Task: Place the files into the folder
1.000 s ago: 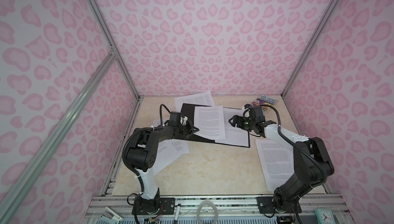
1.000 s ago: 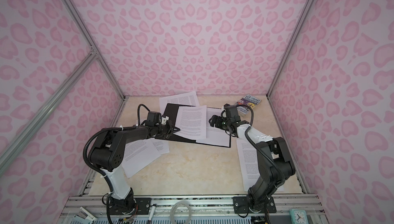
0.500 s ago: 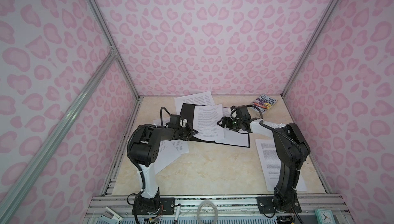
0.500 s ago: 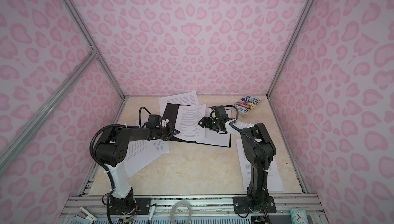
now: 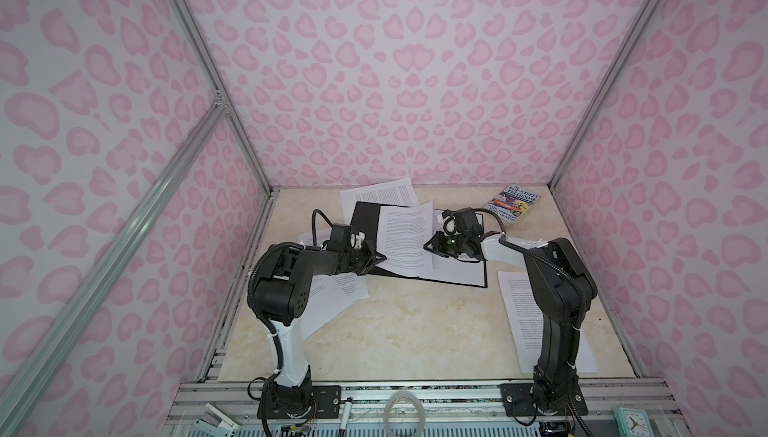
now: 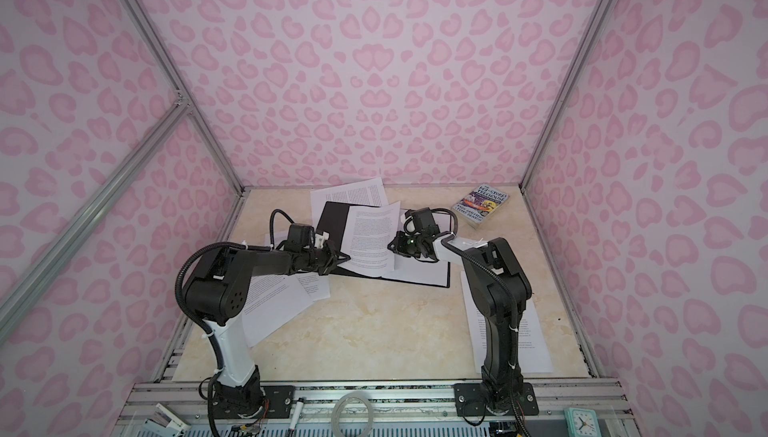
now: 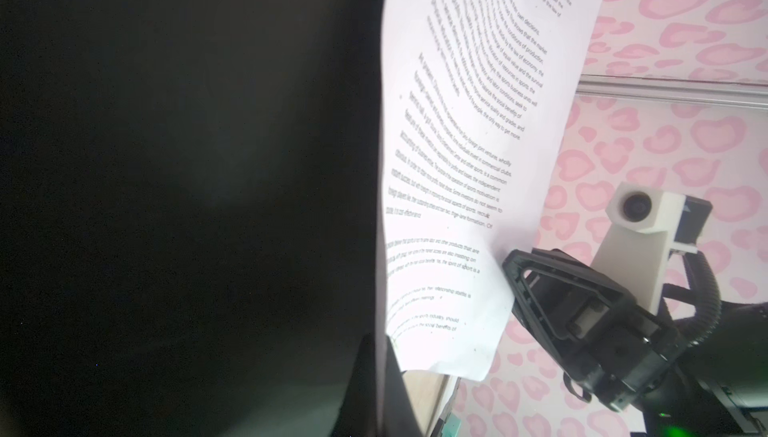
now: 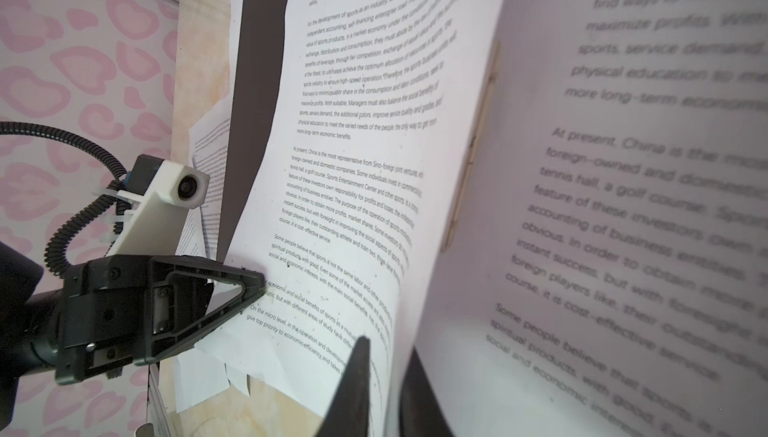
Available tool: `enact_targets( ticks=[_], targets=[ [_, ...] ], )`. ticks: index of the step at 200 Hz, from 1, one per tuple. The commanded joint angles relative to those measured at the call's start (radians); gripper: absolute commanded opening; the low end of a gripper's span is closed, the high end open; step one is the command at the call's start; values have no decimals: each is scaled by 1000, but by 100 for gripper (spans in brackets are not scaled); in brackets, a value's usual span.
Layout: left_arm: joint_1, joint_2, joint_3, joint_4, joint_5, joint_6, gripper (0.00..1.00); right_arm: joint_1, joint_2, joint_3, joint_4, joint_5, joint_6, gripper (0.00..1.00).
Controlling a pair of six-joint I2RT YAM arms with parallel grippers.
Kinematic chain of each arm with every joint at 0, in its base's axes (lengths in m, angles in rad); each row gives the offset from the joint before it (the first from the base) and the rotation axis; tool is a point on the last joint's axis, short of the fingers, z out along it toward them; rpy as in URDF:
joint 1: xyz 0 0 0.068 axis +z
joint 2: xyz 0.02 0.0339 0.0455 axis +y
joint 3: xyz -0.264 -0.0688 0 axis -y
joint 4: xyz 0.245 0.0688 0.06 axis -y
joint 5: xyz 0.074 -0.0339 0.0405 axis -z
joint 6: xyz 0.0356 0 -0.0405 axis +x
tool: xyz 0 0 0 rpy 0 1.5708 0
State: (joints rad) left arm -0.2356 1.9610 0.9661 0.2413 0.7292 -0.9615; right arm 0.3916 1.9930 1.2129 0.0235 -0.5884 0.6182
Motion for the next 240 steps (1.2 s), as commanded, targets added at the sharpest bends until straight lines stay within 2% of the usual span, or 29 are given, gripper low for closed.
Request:
enact_targets(
  ticks=[1, 9, 19, 29, 46, 78, 109, 119, 140, 175, 240],
  targets=[
    [-1, -25, -11, 73, 41, -19, 6, -7, -27, -17, 3, -15, -7, 0],
    [-2, -37, -21, 106, 61, -33, 16, -17, -47, -23, -12, -16, -16, 0],
    [-5, -59, -33, 142, 79, -43, 34, -32, -80, -35, -28, -20, -30, 0],
    [-12, -90, -47, 171, 92, -45, 56, -47, -120, -55, -40, -17, -43, 0],
    [-26, -163, -76, 202, 87, -38, 99, -91, -205, -106, -88, -2, -76, 0],
    [-46, -281, -104, 172, 54, -15, 98, -205, -332, -227, -176, 2, -127, 0],
    [-97, -382, -137, 134, 24, 20, 98, -301, -421, -290, -361, 140, -244, 0],
    [-118, -412, -150, 111, 8, 54, 98, -311, -442, -307, -375, 172, -260, 0],
    [-145, -451, -170, 74, -26, 137, 98, -314, -445, -318, -342, 156, -244, 0],
    [-151, -404, -191, 113, 7, 110, 98, -310, -395, -288, -268, 118, -192, 0],
    [-152, -372, -185, 124, 26, 102, 98, -291, -312, -197, -266, 91, -203, 0]
  ],
)
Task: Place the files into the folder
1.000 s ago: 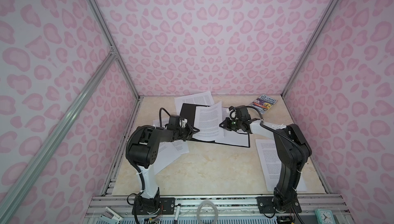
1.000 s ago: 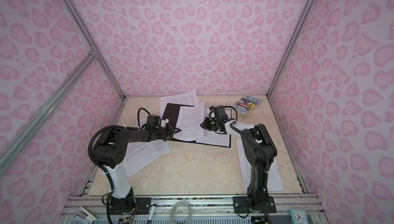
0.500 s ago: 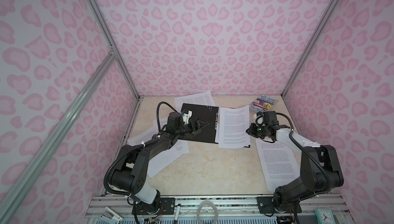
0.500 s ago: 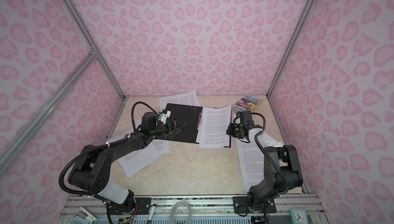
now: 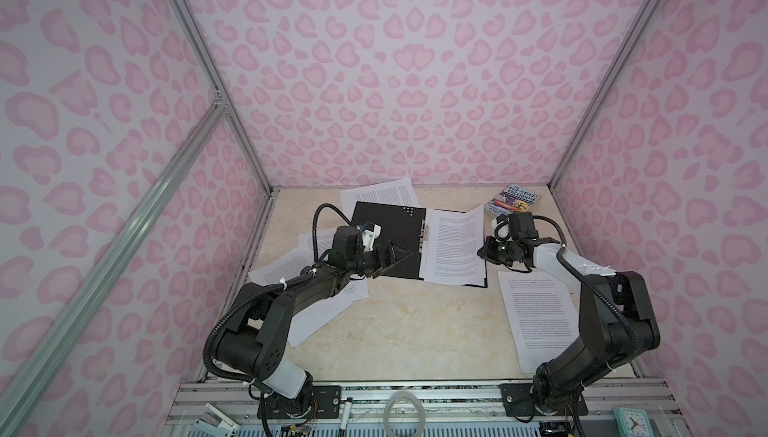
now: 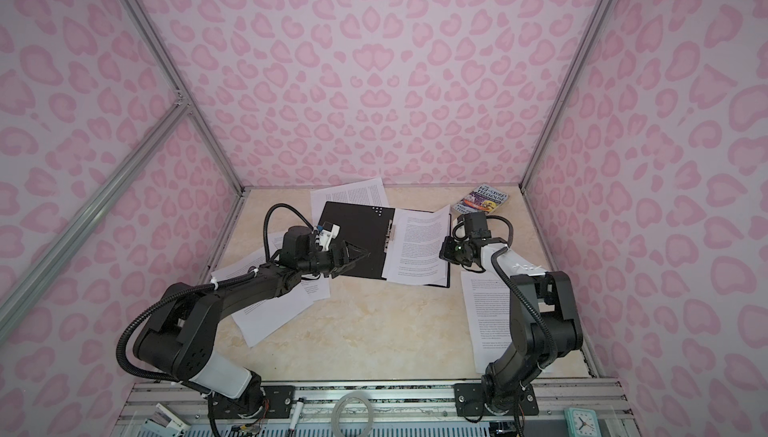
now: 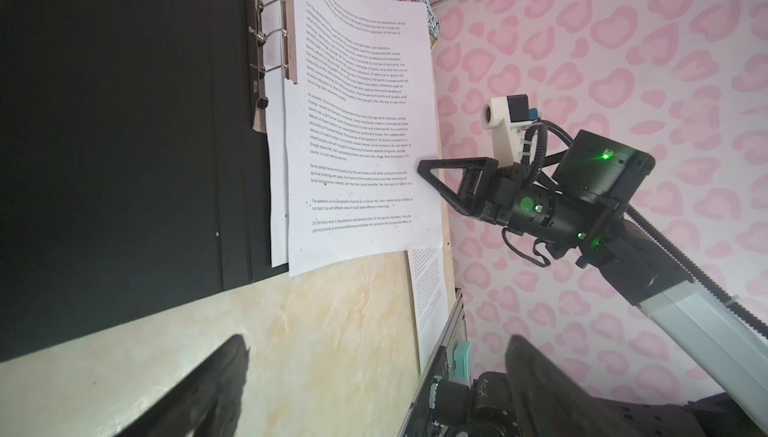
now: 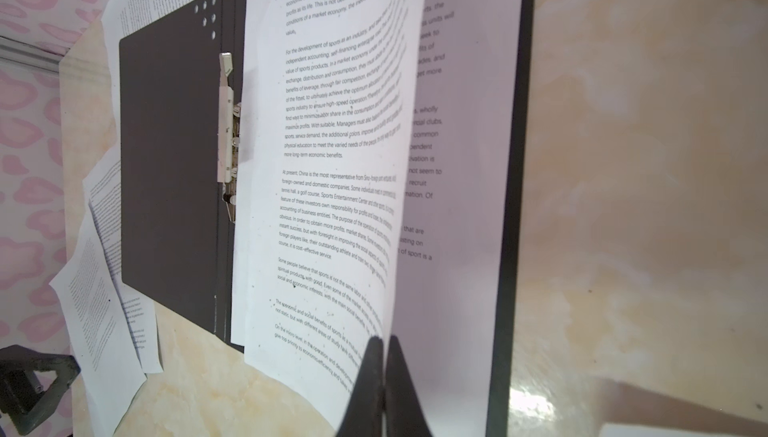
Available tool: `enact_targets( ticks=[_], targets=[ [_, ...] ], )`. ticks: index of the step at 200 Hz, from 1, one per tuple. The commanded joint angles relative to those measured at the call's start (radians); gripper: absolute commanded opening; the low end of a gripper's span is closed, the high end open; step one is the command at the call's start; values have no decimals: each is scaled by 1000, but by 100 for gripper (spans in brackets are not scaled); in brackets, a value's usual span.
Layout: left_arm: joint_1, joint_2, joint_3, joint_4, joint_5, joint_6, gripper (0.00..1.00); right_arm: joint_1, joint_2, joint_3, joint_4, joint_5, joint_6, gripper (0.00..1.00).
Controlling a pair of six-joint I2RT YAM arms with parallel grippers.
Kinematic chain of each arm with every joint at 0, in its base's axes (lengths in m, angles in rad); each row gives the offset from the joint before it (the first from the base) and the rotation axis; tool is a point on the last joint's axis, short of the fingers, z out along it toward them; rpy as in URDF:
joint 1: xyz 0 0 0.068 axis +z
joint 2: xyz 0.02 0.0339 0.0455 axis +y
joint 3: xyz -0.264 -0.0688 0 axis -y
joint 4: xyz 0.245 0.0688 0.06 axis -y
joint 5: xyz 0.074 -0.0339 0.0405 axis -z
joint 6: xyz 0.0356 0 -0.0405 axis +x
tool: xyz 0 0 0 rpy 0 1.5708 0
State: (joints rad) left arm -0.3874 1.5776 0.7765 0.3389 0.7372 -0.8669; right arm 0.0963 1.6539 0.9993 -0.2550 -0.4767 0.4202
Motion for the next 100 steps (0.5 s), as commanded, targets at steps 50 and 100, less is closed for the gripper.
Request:
enact_targets(
  ticks=[50, 100],
  targets=[
    [-2, 34, 7, 32, 25, 2, 98, 13, 68, 53, 5, -24, -19, 0],
    [-2, 45, 10, 37, 30, 0, 98, 14, 80, 60, 8, -36, -20, 0]
  ],
)
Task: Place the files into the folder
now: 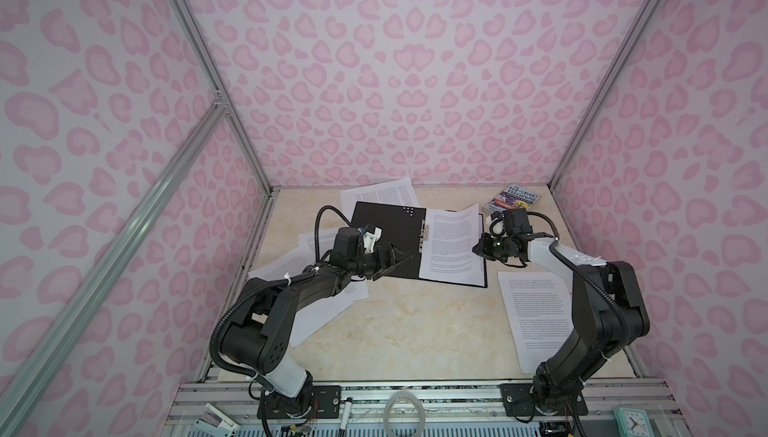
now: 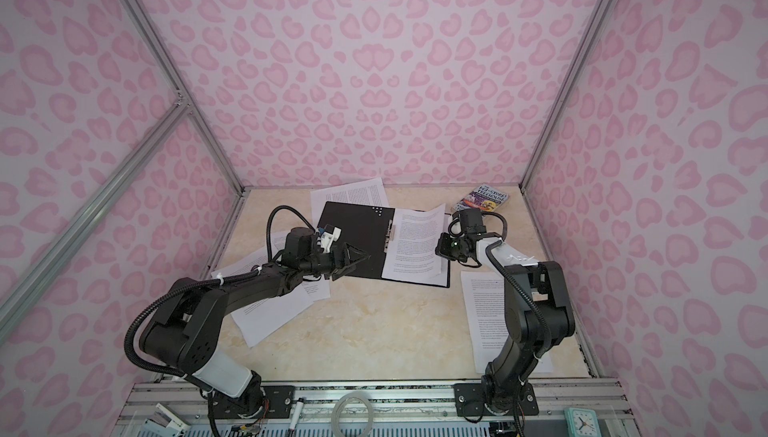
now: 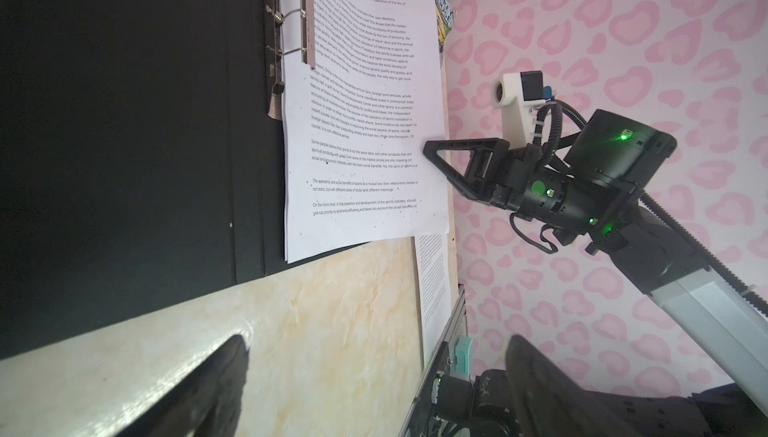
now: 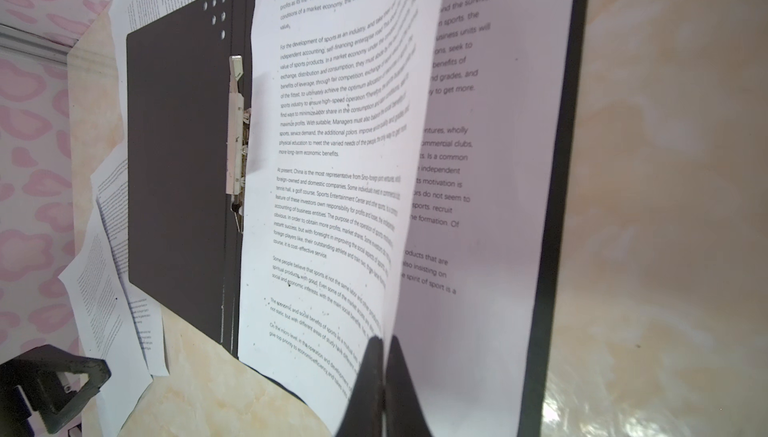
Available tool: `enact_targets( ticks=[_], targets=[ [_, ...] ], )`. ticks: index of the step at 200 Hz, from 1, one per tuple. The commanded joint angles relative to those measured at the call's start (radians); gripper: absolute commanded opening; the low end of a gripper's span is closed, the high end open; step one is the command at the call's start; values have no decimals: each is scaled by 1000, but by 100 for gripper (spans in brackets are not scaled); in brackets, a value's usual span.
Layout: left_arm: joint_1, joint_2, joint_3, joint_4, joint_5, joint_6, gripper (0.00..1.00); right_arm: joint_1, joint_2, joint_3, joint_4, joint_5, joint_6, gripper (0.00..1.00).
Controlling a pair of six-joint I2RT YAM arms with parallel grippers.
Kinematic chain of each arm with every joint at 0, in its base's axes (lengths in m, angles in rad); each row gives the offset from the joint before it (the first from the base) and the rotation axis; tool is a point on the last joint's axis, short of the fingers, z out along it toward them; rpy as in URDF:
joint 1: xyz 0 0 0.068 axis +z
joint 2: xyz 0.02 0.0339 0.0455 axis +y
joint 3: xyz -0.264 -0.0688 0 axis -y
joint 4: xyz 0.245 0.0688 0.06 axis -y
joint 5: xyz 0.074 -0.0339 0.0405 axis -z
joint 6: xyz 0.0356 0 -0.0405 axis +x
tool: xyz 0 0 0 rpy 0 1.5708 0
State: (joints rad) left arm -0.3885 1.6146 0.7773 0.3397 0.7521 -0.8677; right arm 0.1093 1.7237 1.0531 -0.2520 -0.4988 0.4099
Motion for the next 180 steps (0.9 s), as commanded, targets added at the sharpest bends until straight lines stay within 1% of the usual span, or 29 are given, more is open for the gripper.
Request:
enact_targets(
  ticks=[1, 59, 66, 68, 82, 109, 131, 142, 151, 172, 180],
  targets=[
    [0, 8, 9, 36, 15, 1, 98, 1, 10, 6, 5, -14, -10, 0],
    [0, 22, 10, 40, 19, -5, 98, 1, 23, 13, 1, -19, -11, 0],
    [0, 22, 10, 41, 17, -6, 98, 1, 26, 14, -5, -14, -11, 7],
    [-1, 22, 10, 41, 17, -7, 98, 1, 26, 15, -5, -13, -11, 8],
    [-1, 23, 10, 41, 16, -8, 98, 1, 27, 18, -19, 7, -12, 24],
    [0, 22, 8, 44, 17, -9, 98, -4, 22, 18, -46, 54, -5, 47],
    [-1, 19, 6, 45, 15, -7, 98, -13, -10, 8, -72, 124, 2, 69],
    [0, 16, 5, 45, 14, -5, 98, -26, -38, -9, -76, 166, 11, 76],
    [-1, 12, 4, 45, 13, -4, 98, -40, -68, -27, -75, 189, 23, 80],
    [-4, 3, 6, 34, 2, 7, 98, -103, -165, -101, -61, 240, 65, 92],
    [-7, 2, 9, 29, -2, 15, 98, -124, -202, -130, -62, 265, 83, 95]
  ],
)
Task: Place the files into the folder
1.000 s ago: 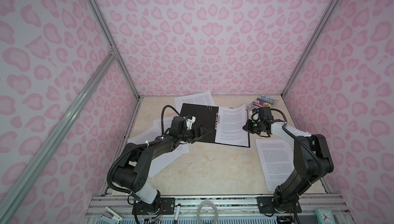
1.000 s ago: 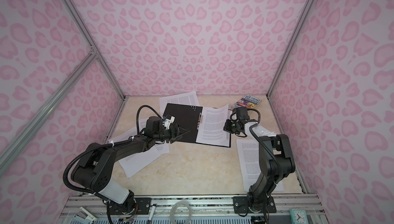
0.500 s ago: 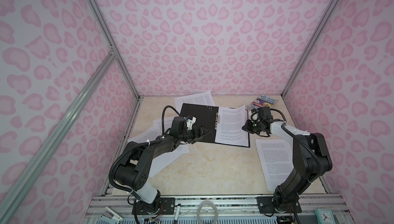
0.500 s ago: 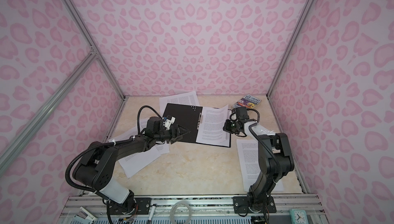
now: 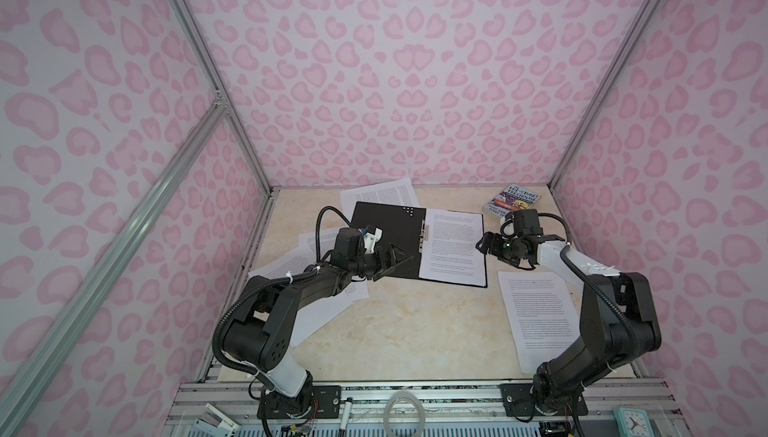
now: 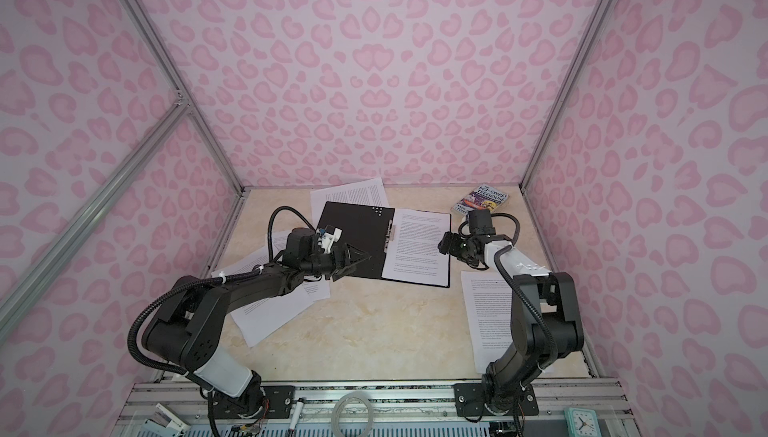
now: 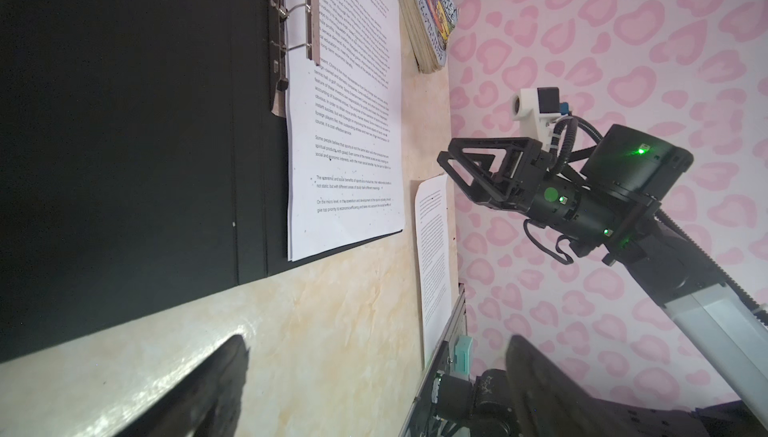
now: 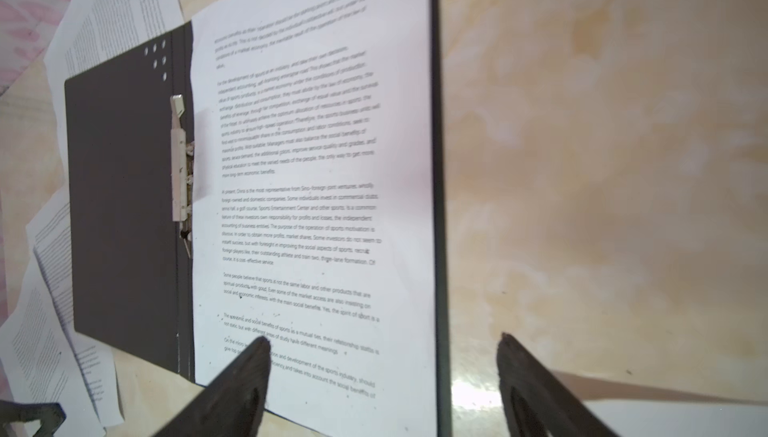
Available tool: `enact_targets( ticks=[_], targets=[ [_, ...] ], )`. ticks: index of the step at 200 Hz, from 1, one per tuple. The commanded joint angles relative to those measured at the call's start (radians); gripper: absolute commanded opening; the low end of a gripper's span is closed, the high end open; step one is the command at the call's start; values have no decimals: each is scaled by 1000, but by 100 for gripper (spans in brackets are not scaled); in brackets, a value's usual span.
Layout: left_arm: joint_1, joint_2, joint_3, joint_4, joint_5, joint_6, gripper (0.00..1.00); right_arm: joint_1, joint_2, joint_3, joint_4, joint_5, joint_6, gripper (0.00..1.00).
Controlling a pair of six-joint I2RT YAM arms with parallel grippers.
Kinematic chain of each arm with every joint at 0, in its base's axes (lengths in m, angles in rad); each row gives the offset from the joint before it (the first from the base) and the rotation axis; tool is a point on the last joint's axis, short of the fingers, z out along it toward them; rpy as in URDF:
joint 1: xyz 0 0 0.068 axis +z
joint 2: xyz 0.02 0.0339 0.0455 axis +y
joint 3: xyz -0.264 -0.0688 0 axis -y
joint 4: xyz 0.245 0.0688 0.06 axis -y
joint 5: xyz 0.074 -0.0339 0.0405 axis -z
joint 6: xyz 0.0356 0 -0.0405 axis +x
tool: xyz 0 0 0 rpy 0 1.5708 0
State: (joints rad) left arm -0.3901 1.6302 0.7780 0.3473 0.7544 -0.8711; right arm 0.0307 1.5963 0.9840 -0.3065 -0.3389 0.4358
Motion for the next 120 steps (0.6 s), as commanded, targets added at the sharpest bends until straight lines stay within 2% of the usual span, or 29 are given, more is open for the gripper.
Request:
enact_targets(
  ticks=[1, 34, 59, 120],
  targets=[
    [-6, -15, 9, 21, -4, 20, 98, -51, -79, -64, -8, 109, 59, 96],
    [-42, -14, 28, 7, -14, 51, 98, -180, -217, -215, 1, 116, 136, 98],
    [-98, 9, 60, -2, -19, 63, 98, -257, -304, -307, -35, 187, 171, 98],
    [-291, 96, 128, -23, -46, 23, 98, -358, -320, -389, -114, 207, 213, 98]
  ],
)
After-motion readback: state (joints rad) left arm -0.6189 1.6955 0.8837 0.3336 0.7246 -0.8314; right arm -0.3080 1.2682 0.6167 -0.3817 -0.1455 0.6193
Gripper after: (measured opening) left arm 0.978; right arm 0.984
